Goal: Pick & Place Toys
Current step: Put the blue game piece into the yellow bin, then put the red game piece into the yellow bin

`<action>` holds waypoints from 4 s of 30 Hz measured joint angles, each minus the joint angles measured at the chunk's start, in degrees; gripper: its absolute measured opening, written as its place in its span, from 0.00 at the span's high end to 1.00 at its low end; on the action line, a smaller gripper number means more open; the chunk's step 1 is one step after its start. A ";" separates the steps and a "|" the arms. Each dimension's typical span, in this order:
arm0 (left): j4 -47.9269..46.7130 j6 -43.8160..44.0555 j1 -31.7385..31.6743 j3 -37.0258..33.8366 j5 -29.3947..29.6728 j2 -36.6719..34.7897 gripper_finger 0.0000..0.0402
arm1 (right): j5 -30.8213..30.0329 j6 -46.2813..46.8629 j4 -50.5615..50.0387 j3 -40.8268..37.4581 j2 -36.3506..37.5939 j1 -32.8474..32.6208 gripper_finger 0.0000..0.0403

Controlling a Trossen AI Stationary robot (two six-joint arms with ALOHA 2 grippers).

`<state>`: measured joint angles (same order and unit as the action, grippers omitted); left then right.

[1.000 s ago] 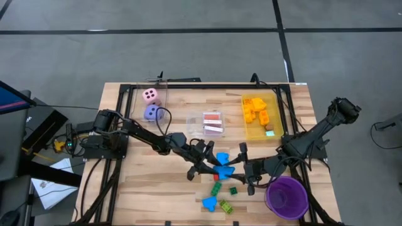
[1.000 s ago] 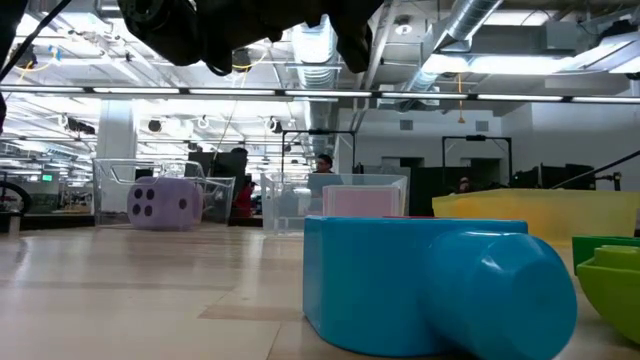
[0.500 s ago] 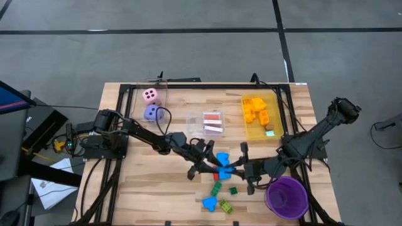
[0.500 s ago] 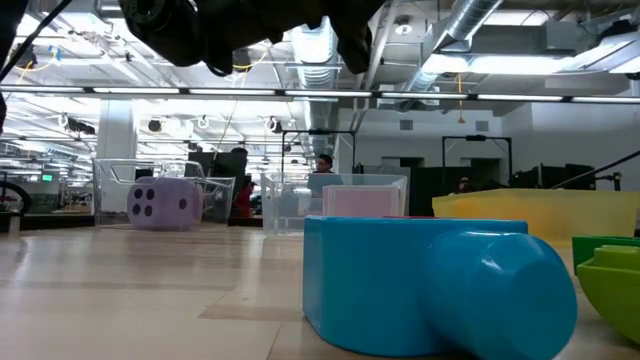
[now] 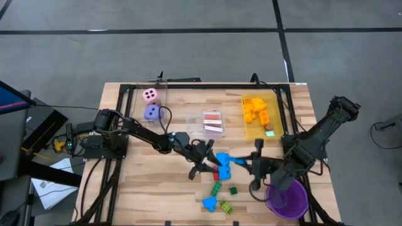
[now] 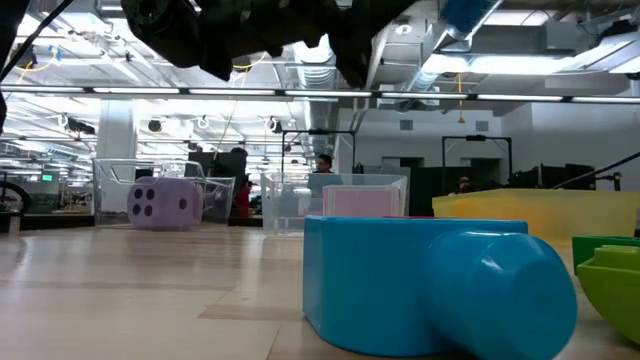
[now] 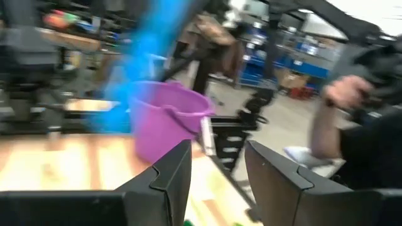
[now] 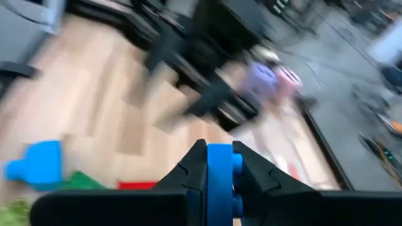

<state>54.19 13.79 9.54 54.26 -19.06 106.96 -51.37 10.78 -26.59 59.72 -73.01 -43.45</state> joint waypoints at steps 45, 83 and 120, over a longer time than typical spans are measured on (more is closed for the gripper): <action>-30.91 -24.01 11.40 -0.04 14.76 -26.56 0.64 | -7.30 86.12 -58.25 -23.27 12.55 26.30 0.88; -32.30 -24.03 11.06 -0.04 14.79 -26.56 0.64 | -8.53 64.20 -38.71 -28.92 13.38 43.68 0.81; -34.63 -24.07 11.06 -0.04 18.46 -26.56 0.64 | -8.78 62.14 -42.16 -18.94 13.46 28.64 0.58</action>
<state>19.56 -10.28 20.60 54.22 -0.60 80.40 -60.14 72.92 -68.75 40.79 -59.55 -14.81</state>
